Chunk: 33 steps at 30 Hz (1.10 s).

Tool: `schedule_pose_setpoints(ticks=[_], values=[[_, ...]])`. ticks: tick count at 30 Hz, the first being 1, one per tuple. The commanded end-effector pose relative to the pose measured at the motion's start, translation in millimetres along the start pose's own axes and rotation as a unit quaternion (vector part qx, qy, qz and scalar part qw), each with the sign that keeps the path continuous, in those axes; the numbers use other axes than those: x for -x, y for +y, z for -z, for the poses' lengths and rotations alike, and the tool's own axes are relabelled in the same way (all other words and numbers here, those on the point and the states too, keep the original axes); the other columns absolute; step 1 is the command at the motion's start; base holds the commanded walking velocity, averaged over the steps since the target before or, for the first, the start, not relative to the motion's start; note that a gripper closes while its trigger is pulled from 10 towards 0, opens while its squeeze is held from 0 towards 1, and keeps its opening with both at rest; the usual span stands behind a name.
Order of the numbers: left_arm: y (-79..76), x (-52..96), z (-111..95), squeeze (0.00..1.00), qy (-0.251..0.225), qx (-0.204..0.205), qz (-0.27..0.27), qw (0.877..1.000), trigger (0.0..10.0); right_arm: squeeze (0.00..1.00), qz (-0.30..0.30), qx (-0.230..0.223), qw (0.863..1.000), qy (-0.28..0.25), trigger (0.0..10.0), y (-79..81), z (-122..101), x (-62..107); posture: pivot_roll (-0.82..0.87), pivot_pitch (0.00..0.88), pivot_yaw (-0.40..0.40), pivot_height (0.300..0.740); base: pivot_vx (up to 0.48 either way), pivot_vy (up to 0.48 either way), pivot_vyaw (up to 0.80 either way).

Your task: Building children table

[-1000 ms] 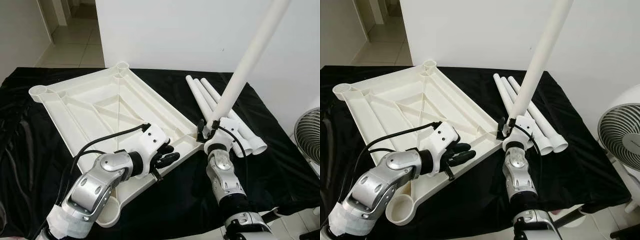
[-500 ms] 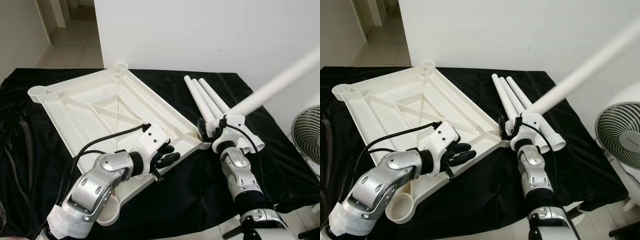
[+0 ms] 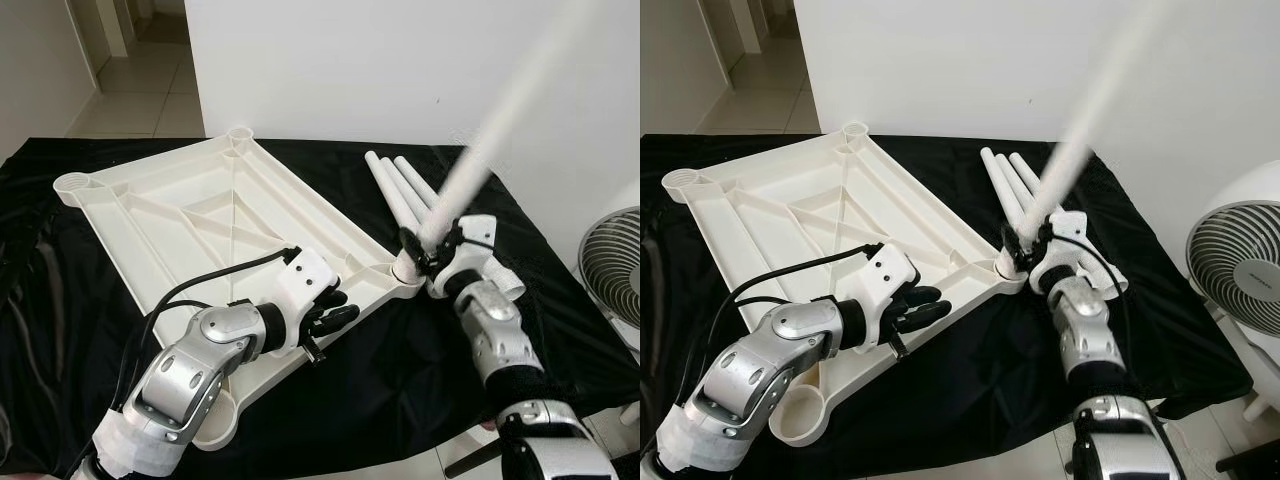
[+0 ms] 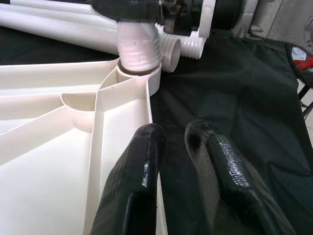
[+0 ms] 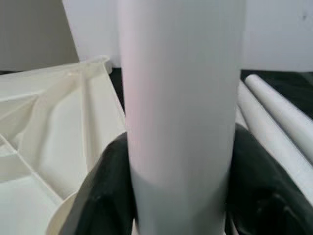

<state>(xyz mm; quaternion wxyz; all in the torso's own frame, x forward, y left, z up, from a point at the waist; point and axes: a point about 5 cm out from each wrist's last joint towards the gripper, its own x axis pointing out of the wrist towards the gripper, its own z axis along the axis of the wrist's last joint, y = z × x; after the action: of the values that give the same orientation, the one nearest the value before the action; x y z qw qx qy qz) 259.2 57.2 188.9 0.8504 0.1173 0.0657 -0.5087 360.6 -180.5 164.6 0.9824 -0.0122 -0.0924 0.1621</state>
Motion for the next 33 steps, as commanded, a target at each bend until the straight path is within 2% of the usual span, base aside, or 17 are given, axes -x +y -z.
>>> schedule_pose_setpoints(ticks=[1,11,12,13,14,25,33], values=[[-1.6,0.4,-1.9,0.00,-0.003,-0.002,-0.003,1.000,10.0,0.00,0.001,-0.001,1.000,0.003,0.0,-3.7,1.1,1.0,0.04,0.068,-0.041,0.740,0.000,0.000,0.00],[-1.3,0.6,-1.9,0.00,-0.002,-0.003,-0.004,1.000,10.0,0.00,-0.012,0.006,1.000,0.000,0.0,-7.0,-1.5,1.3,0.04,0.071,-0.041,0.740,0.000,0.000,0.00],[-1.3,0.6,-2.0,0.00,-0.002,-0.002,-0.004,1.000,10.0,0.00,-0.015,0.006,1.000,0.002,3.8,-7.6,-1.1,1.5,0.03,0.072,-0.041,0.740,0.000,0.000,0.00],[-1.3,0.6,-2.0,0.00,-0.002,-0.002,-0.004,1.000,10.0,0.00,-0.015,0.006,1.000,0.002,3.8,-7.6,-1.1,1.5,0.03,0.072,-0.041,0.740,0.000,0.000,0.00],[-1.3,0.5,-2.0,0.00,-0.003,-0.002,-0.004,1.000,10.0,0.00,-0.017,0.006,1.000,0.001,10.0,-7.8,-0.7,2.3,0.03,0.072,-0.041,0.740,0.000,0.000,0.00],[-1.7,0.8,-2.6,0.00,-0.004,-0.003,-0.004,1.000,10.0,0.00,-0.051,0.040,0.998,-0.025,10.0,0.5,6.4,13.9,0.03,0.074,-0.036,0.740,0.000,0.000,0.00],[-2.4,1.1,-2.9,0.00,-0.004,-0.002,-0.002,1.000,10.0,0.00,-0.020,0.041,0.999,-0.007,10.0,0.0,21.7,16.8,0.04,0.076,-0.033,0.740,0.000,0.000,0.00]])
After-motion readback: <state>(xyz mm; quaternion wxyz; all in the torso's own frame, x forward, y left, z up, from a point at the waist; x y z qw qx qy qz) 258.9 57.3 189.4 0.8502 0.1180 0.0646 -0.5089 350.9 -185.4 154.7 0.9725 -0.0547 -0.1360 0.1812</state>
